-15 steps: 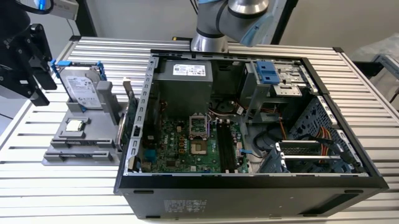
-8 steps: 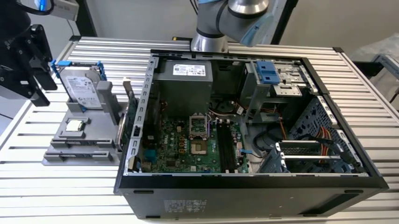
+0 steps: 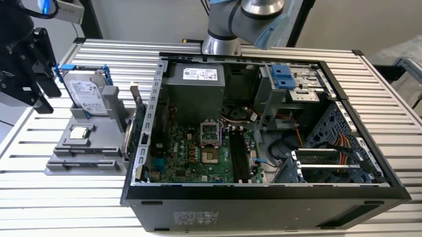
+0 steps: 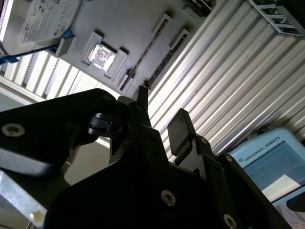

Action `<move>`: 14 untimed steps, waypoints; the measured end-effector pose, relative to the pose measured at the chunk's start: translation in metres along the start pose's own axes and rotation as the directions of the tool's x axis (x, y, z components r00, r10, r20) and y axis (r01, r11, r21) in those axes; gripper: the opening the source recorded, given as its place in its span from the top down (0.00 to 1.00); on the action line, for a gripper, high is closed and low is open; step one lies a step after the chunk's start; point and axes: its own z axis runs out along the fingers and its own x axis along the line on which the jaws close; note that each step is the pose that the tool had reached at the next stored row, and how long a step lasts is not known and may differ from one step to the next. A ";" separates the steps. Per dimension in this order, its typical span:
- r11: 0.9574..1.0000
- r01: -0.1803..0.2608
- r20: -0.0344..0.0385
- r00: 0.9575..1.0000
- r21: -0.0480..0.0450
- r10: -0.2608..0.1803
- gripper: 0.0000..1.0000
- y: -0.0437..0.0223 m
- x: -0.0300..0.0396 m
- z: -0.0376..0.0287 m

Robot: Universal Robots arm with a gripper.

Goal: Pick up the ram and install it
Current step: 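Pick up the ram and move it above insertion slot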

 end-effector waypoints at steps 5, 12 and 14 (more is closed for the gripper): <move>1.000 0.000 0.000 1.000 0.000 0.000 0.00 0.0000 0.0000 0.0022; 1.000 0.000 0.000 1.000 0.000 0.000 0.00 0.0000 0.0001 0.0047; 1.000 0.000 0.000 1.000 0.000 0.000 0.00 0.0000 0.0001 0.0054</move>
